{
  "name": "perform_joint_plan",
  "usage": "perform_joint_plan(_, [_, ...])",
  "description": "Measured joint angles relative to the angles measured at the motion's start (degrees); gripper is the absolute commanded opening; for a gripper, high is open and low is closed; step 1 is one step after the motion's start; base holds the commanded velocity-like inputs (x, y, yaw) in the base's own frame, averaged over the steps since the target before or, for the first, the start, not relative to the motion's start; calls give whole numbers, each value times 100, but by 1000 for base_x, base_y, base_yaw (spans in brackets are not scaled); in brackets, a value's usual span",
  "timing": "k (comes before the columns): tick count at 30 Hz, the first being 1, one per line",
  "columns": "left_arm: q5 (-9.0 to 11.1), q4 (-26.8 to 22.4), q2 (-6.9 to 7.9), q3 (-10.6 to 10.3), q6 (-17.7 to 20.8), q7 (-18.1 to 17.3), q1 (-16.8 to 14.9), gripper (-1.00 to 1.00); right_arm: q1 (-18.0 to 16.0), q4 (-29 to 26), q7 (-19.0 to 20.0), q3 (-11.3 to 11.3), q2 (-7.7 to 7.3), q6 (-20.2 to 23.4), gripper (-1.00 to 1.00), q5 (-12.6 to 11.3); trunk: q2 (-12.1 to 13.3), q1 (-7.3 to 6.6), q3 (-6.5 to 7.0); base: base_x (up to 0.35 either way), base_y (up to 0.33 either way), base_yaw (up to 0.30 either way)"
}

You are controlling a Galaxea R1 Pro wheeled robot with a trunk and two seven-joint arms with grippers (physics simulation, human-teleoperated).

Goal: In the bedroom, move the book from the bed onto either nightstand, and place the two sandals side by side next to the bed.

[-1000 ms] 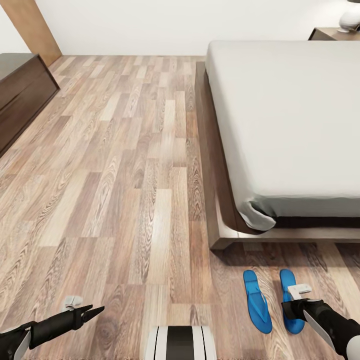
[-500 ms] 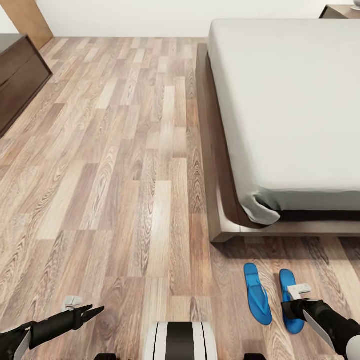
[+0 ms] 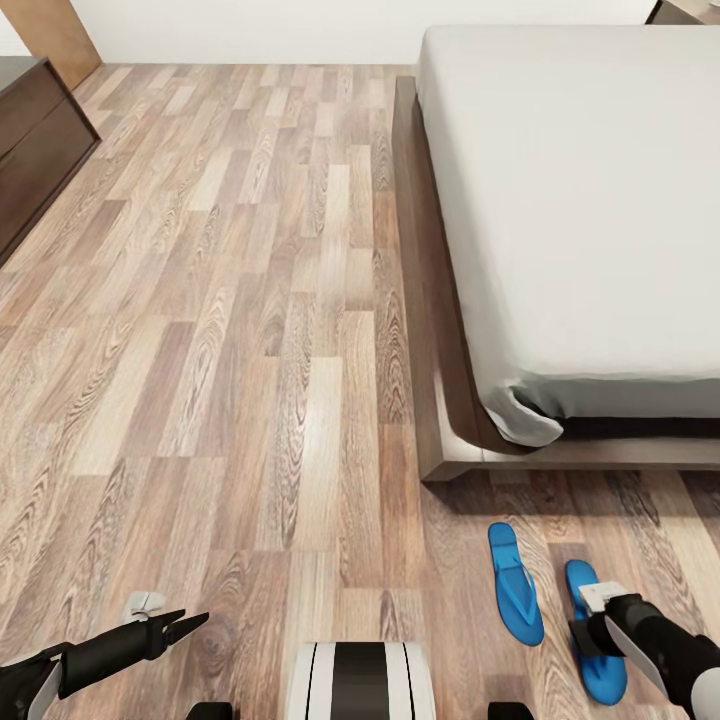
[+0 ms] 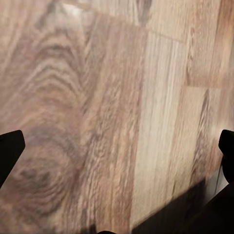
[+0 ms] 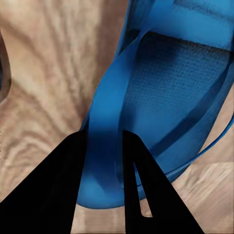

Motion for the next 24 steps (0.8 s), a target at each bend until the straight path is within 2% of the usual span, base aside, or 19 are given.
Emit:
perform_joint_plan(4, [0, 0, -5, -1, 0, 0, 0, 100, -3, -227, 6, -2, -4, 107, -100, -6, 0, 0, 0, 0, 0, 0])
perform_joint_plan(8, [0, 0, -88, 0, 0, 0, 0, 100, -2, -317, 7, -3, -8, 122, -100, 7, 0, 0, 0, 2, 0, 0])
perform_joint_plan(24, [2, 206, -123, 8, -9, 8, 0, 100, -2, -325, 4, 6, -9, 121, -100, 7, 0, -1, 0, 140, 0, 0])
